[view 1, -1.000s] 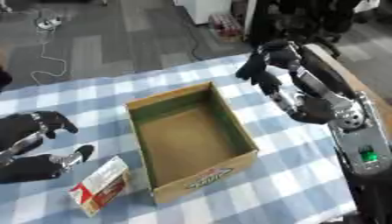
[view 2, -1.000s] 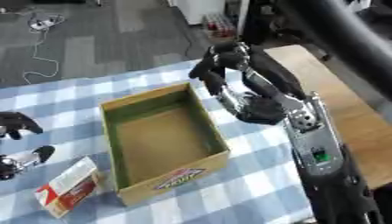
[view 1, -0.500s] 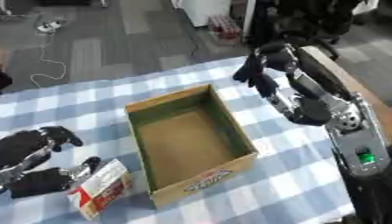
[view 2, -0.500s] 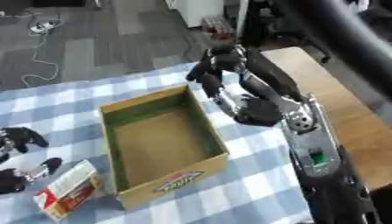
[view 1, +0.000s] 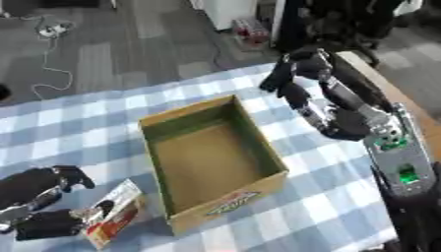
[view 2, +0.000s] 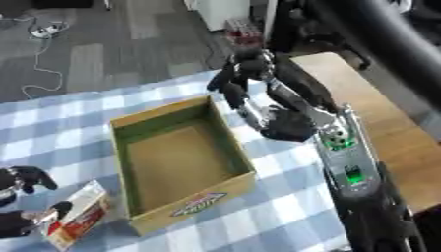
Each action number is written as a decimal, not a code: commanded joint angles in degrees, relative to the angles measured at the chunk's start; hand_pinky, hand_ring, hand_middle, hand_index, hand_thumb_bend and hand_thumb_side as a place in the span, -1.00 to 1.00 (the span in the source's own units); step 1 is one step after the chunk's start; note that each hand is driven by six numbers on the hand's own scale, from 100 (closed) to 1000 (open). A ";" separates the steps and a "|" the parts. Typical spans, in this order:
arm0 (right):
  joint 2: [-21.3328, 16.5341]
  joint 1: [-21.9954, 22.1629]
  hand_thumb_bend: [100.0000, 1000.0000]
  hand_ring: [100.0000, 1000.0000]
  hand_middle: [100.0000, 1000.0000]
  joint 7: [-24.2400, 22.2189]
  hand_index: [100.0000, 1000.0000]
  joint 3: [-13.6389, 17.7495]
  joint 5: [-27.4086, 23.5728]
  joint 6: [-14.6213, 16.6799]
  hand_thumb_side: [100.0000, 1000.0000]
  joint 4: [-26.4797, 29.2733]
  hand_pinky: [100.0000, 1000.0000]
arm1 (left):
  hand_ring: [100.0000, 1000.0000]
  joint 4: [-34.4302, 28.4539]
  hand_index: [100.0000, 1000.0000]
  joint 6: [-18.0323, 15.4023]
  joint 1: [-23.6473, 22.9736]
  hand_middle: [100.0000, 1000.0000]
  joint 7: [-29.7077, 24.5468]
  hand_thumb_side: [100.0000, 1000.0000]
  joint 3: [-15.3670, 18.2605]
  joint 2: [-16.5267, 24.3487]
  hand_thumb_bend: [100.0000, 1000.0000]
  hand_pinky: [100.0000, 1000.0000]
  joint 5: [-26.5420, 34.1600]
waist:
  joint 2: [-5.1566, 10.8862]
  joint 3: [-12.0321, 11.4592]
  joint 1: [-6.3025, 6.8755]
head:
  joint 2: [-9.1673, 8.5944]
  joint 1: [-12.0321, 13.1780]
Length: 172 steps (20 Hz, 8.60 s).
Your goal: Pick up objects on the table and place them in the box.
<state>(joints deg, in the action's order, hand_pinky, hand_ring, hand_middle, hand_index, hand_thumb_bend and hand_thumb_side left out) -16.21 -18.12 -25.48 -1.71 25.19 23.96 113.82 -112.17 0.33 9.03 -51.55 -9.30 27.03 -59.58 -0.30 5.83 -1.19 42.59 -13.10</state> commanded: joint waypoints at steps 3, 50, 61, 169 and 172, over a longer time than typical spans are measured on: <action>-0.69 -0.72 -1.00 -0.24 -0.07 0.25 0.31 0.37 -0.20 0.01 1.00 0.77 -0.36 | 0.54 0.09 0.69 -2.32 0.09 0.65 -0.42 1.00 -1.23 1.03 -0.63 0.59 -0.51 | 0.69 0.04 0.25 | 0.56 0.43; -0.56 -1.01 -1.00 -0.24 -0.07 -0.05 0.31 0.19 -0.54 0.22 1.00 0.77 -0.36 | 0.86 4.42 0.95 -5.16 2.17 1.00 -0.42 1.00 -2.44 2.33 -0.27 1.00 -7.18 | 0.75 0.46 0.40 | 1.53 2.02; -0.52 -1.06 -1.00 -0.24 -0.07 -0.11 0.30 0.15 -0.60 0.26 1.00 0.77 -0.35 | 0.85 4.88 0.92 -6.22 2.89 0.96 -0.42 1.00 -3.52 2.11 -0.28 1.00 -5.59 | 0.75 0.57 0.40 | 1.53 1.78; -0.30 -1.79 -1.00 -0.24 -0.07 -1.65 0.30 -0.41 -2.16 1.31 1.00 0.77 -0.36 | 0.37 -1.85 0.78 -18.81 3.87 0.58 48.22 1.00 1.00 9.64 -0.74 0.48 11.79 | 0.56 0.98 0.57 | -0.81 -0.34; -0.75 -0.97 -1.00 -0.24 -0.07 -1.45 0.31 -0.19 -1.89 1.17 1.00 0.77 -0.36 | -0.05 -2.35 0.46 -18.28 2.09 0.26 60.18 1.00 4.20 7.36 -0.97 -0.34 17.79 | 0.68 -0.09 0.02 | -0.92 -0.46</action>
<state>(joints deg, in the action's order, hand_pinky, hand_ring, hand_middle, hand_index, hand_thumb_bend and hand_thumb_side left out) -15.83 -18.77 -27.24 -2.40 23.13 25.21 113.82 -113.01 -18.51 10.84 4.37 -7.10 34.20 -44.22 -0.19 5.62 -1.25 42.52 -12.67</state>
